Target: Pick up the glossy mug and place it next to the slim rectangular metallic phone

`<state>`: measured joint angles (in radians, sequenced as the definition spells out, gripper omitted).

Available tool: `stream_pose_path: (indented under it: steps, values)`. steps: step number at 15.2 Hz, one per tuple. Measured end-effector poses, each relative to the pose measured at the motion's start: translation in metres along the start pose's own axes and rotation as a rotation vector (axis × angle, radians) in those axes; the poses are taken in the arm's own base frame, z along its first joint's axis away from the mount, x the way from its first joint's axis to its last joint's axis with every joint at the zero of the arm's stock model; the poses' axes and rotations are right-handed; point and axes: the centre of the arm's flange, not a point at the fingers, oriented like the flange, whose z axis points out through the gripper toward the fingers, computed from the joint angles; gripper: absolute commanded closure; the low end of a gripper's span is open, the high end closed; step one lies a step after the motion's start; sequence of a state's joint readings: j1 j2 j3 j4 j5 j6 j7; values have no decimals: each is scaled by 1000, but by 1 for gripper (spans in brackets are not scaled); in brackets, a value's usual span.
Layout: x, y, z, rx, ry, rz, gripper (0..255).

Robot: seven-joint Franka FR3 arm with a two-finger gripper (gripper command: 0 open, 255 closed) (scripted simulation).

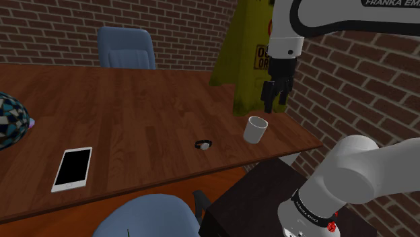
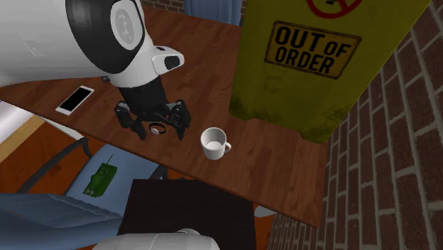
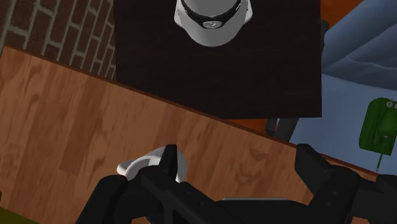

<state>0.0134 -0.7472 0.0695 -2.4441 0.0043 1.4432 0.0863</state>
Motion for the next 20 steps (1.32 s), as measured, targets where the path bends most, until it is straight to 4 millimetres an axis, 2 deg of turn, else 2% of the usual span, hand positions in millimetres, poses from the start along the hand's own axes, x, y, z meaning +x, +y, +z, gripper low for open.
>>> stream_pose_path:
  steps: [2, 4, 7, 14, 20]
  values:
    - [3, 2, 5, 0, 5, 0, 0]
    - [12, 8, 20, 1, 25, 2, 0]
    - [26, 23, 50, 3, 63, 3, 0]
    - [74, 59, 115, 7, 155, 6, 0]
    - [87, 63, 146, 7, 178, 6, 0]
